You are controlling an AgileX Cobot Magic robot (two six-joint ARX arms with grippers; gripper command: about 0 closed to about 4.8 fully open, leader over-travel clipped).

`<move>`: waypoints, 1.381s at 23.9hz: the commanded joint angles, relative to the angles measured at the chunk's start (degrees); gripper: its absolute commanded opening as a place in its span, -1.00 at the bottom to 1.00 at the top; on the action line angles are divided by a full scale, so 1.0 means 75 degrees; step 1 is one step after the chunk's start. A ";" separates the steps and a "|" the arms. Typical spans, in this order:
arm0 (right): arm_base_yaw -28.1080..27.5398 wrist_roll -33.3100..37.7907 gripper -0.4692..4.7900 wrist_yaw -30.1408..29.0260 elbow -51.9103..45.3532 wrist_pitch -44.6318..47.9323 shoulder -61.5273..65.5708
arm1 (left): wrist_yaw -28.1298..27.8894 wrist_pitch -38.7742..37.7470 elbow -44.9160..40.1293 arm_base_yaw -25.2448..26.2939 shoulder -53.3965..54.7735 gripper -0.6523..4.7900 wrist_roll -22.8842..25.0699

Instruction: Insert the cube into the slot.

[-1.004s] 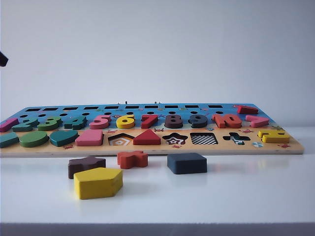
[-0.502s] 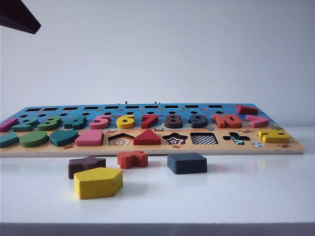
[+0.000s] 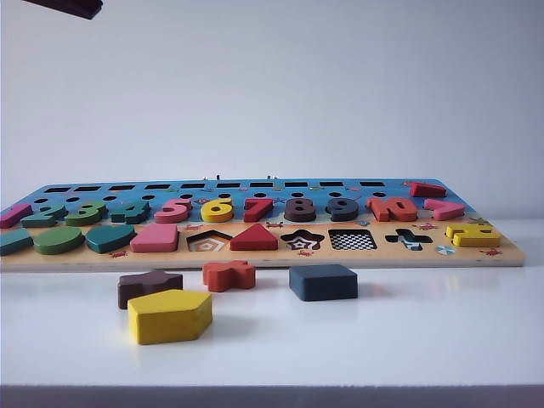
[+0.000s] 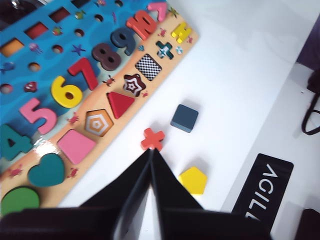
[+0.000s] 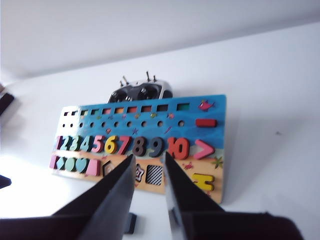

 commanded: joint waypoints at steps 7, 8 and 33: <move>0.2008 -0.1953 -0.01 0.0076 0.1888 -0.1489 0.2527 | 0.0096 -0.0114 0.0035 0.0009 0.0533 -0.70 0.0160; 0.2433 -0.2186 0.11 0.0388 0.1993 -0.1492 0.2731 | 0.0096 -0.0099 0.0035 0.0012 0.0562 -0.70 0.0157; 0.7863 0.3870 0.49 0.4080 0.2151 -0.1207 0.7058 | -0.0023 0.0516 -0.0087 0.0082 0.0746 -0.70 0.0525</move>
